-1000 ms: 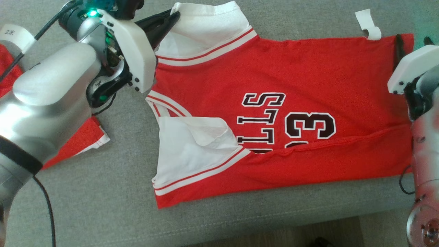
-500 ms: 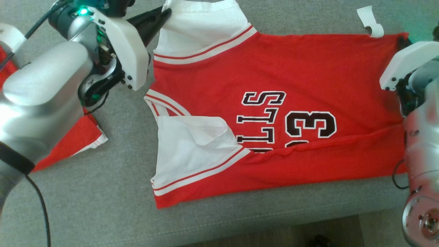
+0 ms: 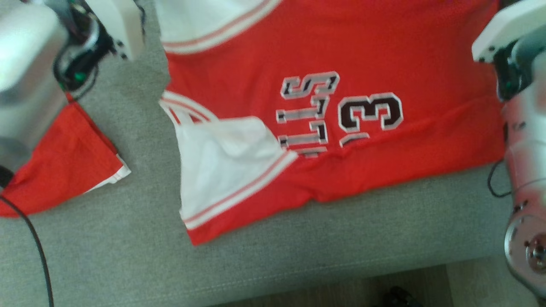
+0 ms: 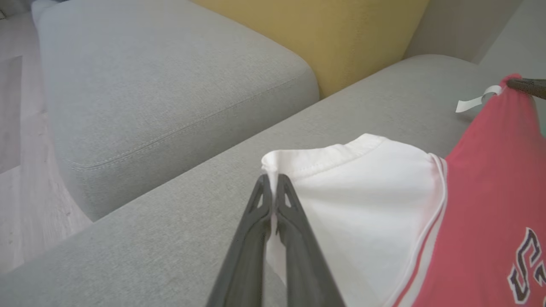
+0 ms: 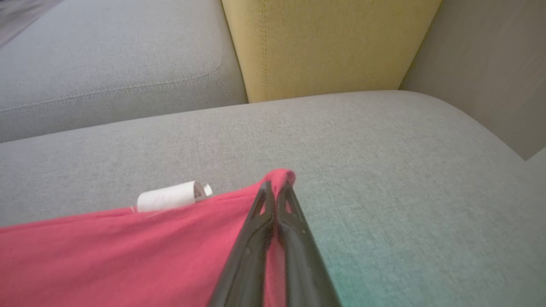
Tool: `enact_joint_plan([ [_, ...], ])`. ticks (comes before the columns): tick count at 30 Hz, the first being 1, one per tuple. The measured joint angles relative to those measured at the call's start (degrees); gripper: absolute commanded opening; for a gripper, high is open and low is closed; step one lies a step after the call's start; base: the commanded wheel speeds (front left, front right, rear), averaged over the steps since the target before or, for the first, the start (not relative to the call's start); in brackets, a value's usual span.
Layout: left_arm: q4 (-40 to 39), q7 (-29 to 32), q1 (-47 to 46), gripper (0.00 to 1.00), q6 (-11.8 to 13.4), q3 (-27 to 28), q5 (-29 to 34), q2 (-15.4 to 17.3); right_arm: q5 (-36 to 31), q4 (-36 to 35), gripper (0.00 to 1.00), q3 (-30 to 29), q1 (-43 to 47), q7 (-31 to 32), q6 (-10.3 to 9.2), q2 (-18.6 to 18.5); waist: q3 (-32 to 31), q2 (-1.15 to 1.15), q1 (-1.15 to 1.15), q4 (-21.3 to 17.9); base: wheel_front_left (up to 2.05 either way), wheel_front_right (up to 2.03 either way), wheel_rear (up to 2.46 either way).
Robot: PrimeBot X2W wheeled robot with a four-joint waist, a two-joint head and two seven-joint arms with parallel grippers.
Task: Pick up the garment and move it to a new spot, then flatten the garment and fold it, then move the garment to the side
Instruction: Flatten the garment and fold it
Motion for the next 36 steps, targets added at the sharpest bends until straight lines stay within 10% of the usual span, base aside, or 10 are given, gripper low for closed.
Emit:
enact_joint_plan([
  [21,15.81,-7.55,-7.1,0.0,-1.71,1.19,1.7,-7.08,-1.08,7.27,0.0,-0.73,-11.4,-8.22,0.01,-1.3,2.15,0.0,0.0,0.28,0.0,0.0,0.0],
  [36,4.25,-9.22,3.93,0.0,-2.5,-3.24,4.6,-4.46,-1.56,14.29,0.0,4.6,-3.58,-5.38,0.01,-5.25,-5.76,0.0,0.0,1.6,0.0,0.0,0.0],
])
